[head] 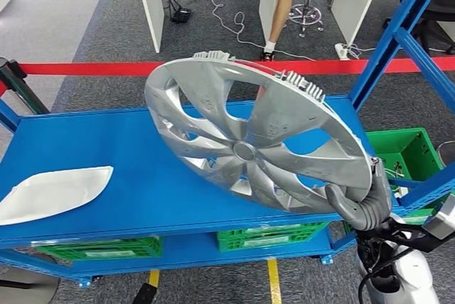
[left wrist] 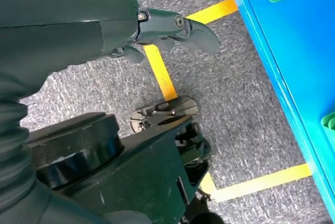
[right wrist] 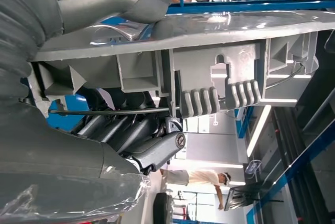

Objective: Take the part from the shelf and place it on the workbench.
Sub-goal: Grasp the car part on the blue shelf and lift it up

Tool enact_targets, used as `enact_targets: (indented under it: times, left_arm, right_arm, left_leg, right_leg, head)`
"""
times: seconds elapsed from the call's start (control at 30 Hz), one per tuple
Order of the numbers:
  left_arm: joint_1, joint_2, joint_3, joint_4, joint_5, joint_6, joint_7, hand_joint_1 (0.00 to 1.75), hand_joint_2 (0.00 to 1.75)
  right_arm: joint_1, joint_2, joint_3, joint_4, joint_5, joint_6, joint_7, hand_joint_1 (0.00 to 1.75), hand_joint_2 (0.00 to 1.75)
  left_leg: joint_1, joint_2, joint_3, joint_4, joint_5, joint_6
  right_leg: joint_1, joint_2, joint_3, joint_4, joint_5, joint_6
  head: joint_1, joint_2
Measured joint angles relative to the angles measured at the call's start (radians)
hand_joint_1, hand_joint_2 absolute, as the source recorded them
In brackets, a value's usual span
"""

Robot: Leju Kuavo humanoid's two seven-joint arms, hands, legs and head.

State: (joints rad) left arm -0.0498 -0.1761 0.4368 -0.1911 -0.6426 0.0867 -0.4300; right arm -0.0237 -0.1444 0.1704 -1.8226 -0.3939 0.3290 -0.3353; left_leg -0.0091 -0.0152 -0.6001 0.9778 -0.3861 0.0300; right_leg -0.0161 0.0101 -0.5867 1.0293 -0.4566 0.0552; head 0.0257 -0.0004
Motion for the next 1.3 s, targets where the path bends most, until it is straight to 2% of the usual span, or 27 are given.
enact_targets:
  times: [0.03, 0.1, 0.13, 0.17, 0.2, 0.3, 0.33, 0.37, 0.47, 0.5, 0.57, 0.63, 0.67, 0.7, 0.73, 0.77, 0.83, 0.9, 0.97, 1.0, 1.03, 1.07, 1.13, 1.17, 1.2, 1.23, 1.3]
  left_arm:
    - [0.0, 0.0, 0.0, 0.0, -0.002, 0.0, -0.001, 0.0, 1.75]
    - [0.003, -0.001, 0.0, 0.0, -0.006, 0.002, -0.002, 0.0, 1.75]
    - [0.004, -0.001, 0.0, 0.0, -0.007, 0.002, -0.001, 0.0, 1.75]
    - [0.006, -0.001, 0.0, 0.0, -0.007, 0.003, 0.0, 0.0, 1.75]
    - [0.008, -0.001, 0.0, 0.0, -0.007, 0.003, 0.001, 0.0, 1.75]
    - [0.01, 0.0, 0.0, 0.0, -0.008, 0.003, 0.004, 0.0, 1.75]
    - [0.011, 0.001, 0.0, 0.0, -0.008, 0.003, 0.005, 0.0, 1.75]
    - [0.011, 0.001, 0.0, 0.0, -0.008, 0.003, 0.005, 0.0, 1.75]
    - [0.014, 0.002, 0.001, 0.0, -0.008, 0.004, 0.006, 0.0, 1.75]
    - [0.015, 0.002, 0.001, 0.0, -0.008, 0.004, 0.007, 0.0, 1.75]
    - [0.014, 0.002, 0.002, 0.0, -0.008, 0.006, 0.008, 0.0, 1.75]
    - [0.011, 0.002, 0.003, 0.0, -0.011, 0.006, 0.01, 0.0, 1.75]
    - [0.009, 0.002, 0.003, 0.0, -0.013, 0.006, 0.01, 0.0, 1.75]
    - [0.008, 0.002, 0.003, 0.0, -0.015, 0.005, 0.01, 0.0, 1.75]
    - [0.007, 0.002, 0.003, 0.0, -0.017, 0.005, 0.01, 0.0, 1.75]
    - [0.005, 0.002, 0.003, 0.0, -0.017, 0.005, 0.01, 0.0, 1.75]
    - [-0.002, 0.003, 0.004, 0.0, -0.018, 0.006, 0.01, 0.0, 1.75]
    - [-0.006, 0.004, 0.004, 0.0, -0.018, 0.008, 0.011, 0.0, 1.75]
    - [-0.007, 0.006, 0.005, 0.0, -0.018, 0.01, 0.012, 0.0, 1.75]
    - [-0.007, 0.008, 0.006, 0.0, -0.018, 0.011, 0.012, 0.0, 1.75]
    - [-0.007, 0.009, 0.006, 0.0, -0.017, 0.013, 0.012, 0.0, 1.75]
    - [-0.007, 0.011, 0.007, 0.0, -0.017, 0.015, 0.012, 0.0, 1.75]
    - [-0.006, 0.014, 0.008, 0.0, -0.016, 0.02, 0.012, 0.0, 1.75]
    - [-0.006, 0.015, 0.01, 0.0, -0.014, 0.022, 0.011, 0.0, 1.75]
    - [-0.006, 0.017, 0.012, 0.0, -0.013, 0.024, 0.011, 0.0, 1.75]
    - [-0.005, 0.019, 0.014, 0.0, -0.012, 0.025, 0.01, 0.0, 1.75]
    - [-0.005, 0.023, 0.019, 0.0, -0.01, 0.026, 0.01, 0.0, 1.75]
  right_arm:
    - [0.001, 0.0, 0.0, -0.006, 0.002, -0.003, 0.0, 1.75, 1.75]
    - [0.004, 0.0, 0.001, -0.015, 0.006, -0.008, 0.0, 1.75, 1.75]
    - [0.007, -0.001, 0.001, -0.017, 0.008, -0.01, 0.0, 1.75, 1.75]
    - [0.011, -0.002, 0.001, -0.019, 0.01, -0.012, 0.001, 1.75, 1.75]
    - [0.013, -0.003, 0.001, -0.02, 0.012, -0.013, 0.002, 1.75, 1.75]
    - [0.015, -0.007, 0.002, -0.026, 0.016, -0.014, 0.003, 1.75, 1.75]
    - [0.015, -0.007, 0.002, -0.028, 0.016, -0.014, 0.003, 1.75, 1.75]
    - [0.015, -0.008, 0.002, -0.03, 0.016, -0.013, 0.002, 1.75, 1.75]
    - [0.016, -0.009, 0.004, -0.034, 0.017, -0.013, 0.003, 1.75, 1.75]
    - [0.016, -0.009, 0.004, -0.035, 0.017, -0.013, 0.004, 1.75, 1.75]
    - [0.013, -0.009, 0.004, -0.035, 0.016, -0.011, 0.004, 1.75, 1.75]
    - [0.01, -0.01, 0.004, -0.034, 0.015, -0.007, 0.004, 1.75, 1.75]
    - [0.008, -0.01, 0.004, -0.032, 0.015, -0.005, 0.004, 1.75, 1.75]
    - [0.005, -0.01, 0.004, -0.03, 0.014, -0.002, 0.004, 1.75, 1.75]
    - [0.002, -0.01, 0.005, -0.028, 0.014, 0.001, 0.004, 1.75, 1.75]
    - [-0.003, -0.011, 0.006, -0.025, 0.014, 0.004, 0.004, 1.75, 1.75]
    - [-0.01, -0.013, 0.008, -0.022, 0.016, 0.009, 0.0, 1.75, 1.75]
    - [-0.017, -0.015, 0.009, -0.019, 0.02, 0.013, -0.006, 1.75, 1.75]
    - [-0.021, -0.018, 0.011, -0.016, 0.024, 0.014, -0.013, 1.75, 1.75]
    - [-0.022, -0.02, 0.012, -0.016, 0.026, 0.013, -0.016, 1.75, 1.75]
    - [-0.023, -0.022, 0.013, -0.015, 0.029, 0.011, -0.019, 1.75, 1.75]
    - [-0.023, -0.023, 0.014, -0.014, 0.032, 0.01, -0.022, 1.75, 1.75]
    - [-0.023, -0.024, 0.016, -0.012, 0.038, 0.006, -0.028, 1.75, 1.75]
    - [-0.021, -0.024, 0.017, -0.011, 0.04, 0.004, -0.03, 1.75, 1.75]
    - [-0.019, -0.024, 0.017, -0.01, 0.041, 0.002, -0.033, 1.75, 1.75]
    - [-0.018, -0.025, 0.017, -0.01, 0.042, 0.0, -0.035, 1.75, 1.75]
    - [-0.017, -0.025, 0.017, -0.01, 0.043, -0.002, -0.039, 1.75, 1.75]
  left_leg:
    - [0.004, 0.001, 0.001, -0.005, 0.004, 0.002]
    - [0.007, 0.002, -0.001, -0.006, 0.006, 0.003]
    - [0.008, 0.003, -0.002, -0.006, 0.006, 0.003]
    - [0.009, 0.003, -0.003, -0.006, 0.007, 0.002]
    - [0.011, 0.003, -0.004, -0.005, 0.008, -0.001]
    - [0.019, 0.001, -0.011, 0.002, 0.013, -0.017]
    - [0.019, -0.001, -0.014, 0.005, 0.015, -0.025]
    - [0.017, -0.003, -0.017, 0.009, 0.019, -0.032]
    - [0.019, -0.004, -0.029, 0.013, 0.026, -0.053]
    - [0.021, -0.002, -0.038, 0.026, 0.009, -0.058]
    - [0.022, 0.002, -0.075, 0.115, -0.07, -0.065]
    - [0.021, 0.003, -0.119, 0.254, -0.155, -0.068]
    - [0.021, 0.003, -0.127, 0.299, -0.172, -0.067]
    - [0.02, 0.003, -0.116, 0.31, -0.168, -0.064]
    - [0.018, 0.003, -0.086, 0.281, -0.149, -0.059]
    - [0.016, 0.003, -0.038, 0.221, -0.125, -0.052]
    - [0.009, 0.003, 0.059, 0.083, -0.106, -0.04]
    - [0.003, 0.003, 0.095, 0.018, -0.108, -0.032]
    - [0.002, 0.005, 0.086, 0.009, -0.092, -0.023]
    - [0.003, 0.006, 0.08, 0.006, -0.081, -0.016]
    - [0.005, 0.008, 0.072, 0.003, -0.07, -0.009]
    - [0.007, 0.009, 0.062, 0.001, -0.058, -0.004]
    - [0.006, 0.01, 0.035, 0.002, -0.037, 0.0]
    - [0.006, 0.01, 0.02, 0.003, -0.026, 0.0]
    - [0.005, 0.01, 0.006, 0.003, -0.015, -0.001]
    - [0.005, 0.01, -0.007, 0.004, -0.004, -0.003]
    - [0.005, 0.01, -0.031, 0.007, 0.016, -0.01]
  right_leg:
    - [0.001, -0.001, -0.016, 0.037, -0.027, 0.002]
    - [-0.001, -0.002, -0.068, 0.168, -0.1, 0.009]
    - [-0.003, -0.002, -0.091, 0.229, -0.126, 0.012]
    - [-0.004, -0.002, -0.101, 0.263, -0.133, 0.015]
    - [-0.006, -0.003, -0.091, 0.253, -0.119, 0.018]
    - [-0.012, -0.001, 0.021, 0.06, -0.039, 0.03]
    - [-0.012, 0.003, 0.047, 0.015, -0.026, 0.027]
    - [-0.012, 0.007, 0.056, -0.003, -0.025, 0.02]
    - [-0.009, 0.011, 0.036, 0.005, -0.016, -0.014]
    - [-0.008, 0.01, 0.027, 0.006, -0.009, -0.024]
    - [-0.008, 0.006, 0.006, 0.005, 0.008, -0.041]
    - [-0.005, 0.003, -0.019, 0.006, 0.026, -0.047]
    - [-0.002, 0.001, -0.031, 0.006, 0.035, -0.047]
    - [0.0, 0.0, -0.043, 0.006, 0.044, -0.046]
    - [0.002, 0.0, -0.054, 0.006, 0.053, -0.045]
    - [0.003, -0.001, -0.063, 0.007, 0.062, -0.044]
    - [0.006, -0.001, -0.077, 0.006, 0.079, -0.038]
    - [0.006, -0.003, -0.081, 0.002, 0.096, -0.026]
    - [0.003, -0.003, -0.083, -0.006, 0.11, -0.012]
    - [0.002, -0.003, -0.089, -0.001, 0.1, -0.006]
    - [0.001, -0.004, -0.1, 0.022, 0.072, -0.001]
    - [0.001, -0.004, -0.116, 0.069, 0.027, 0.003]
    - [0.001, -0.004, -0.148, 0.202, -0.065, 0.01]
    - [0.001, -0.004, -0.154, 0.255, -0.086, 0.012]
    - [0.001, -0.004, -0.144, 0.276, -0.084, 0.013]
    - [0.001, -0.004, -0.116, 0.26, -0.064, 0.013]
    - [0.001, -0.005, -0.013, 0.135, -0.033, 0.01]
  head:
    - [0.002, 0.0]
    - [0.006, 0.0]
    - [0.006, 0.0]
    - [0.006, 0.0]
    - [0.006, 0.0]
    - [0.007, 0.0]
    - [0.007, 0.0]
    - [0.007, 0.0]
    - [0.006, 0.0]
    - [0.005, 0.0]
    - [0.003, 0.0]
    - [0.002, 0.0]
    - [0.002, 0.0]
    - [0.002, 0.0]
    - [0.002, 0.0]
    - [0.002, 0.0]
    - [0.003, 0.0]
    - [0.001, 0.0]
    - [-0.003, 0.0]
    - [-0.003, 0.0]
    - [-0.002, 0.0]
    - [-0.001, 0.0]
    - [0.0, 0.0]
    - [0.0, 0.0]
    - [0.0, 0.0]
    - [0.0, 0.0]
    - [-0.001, 0.0]
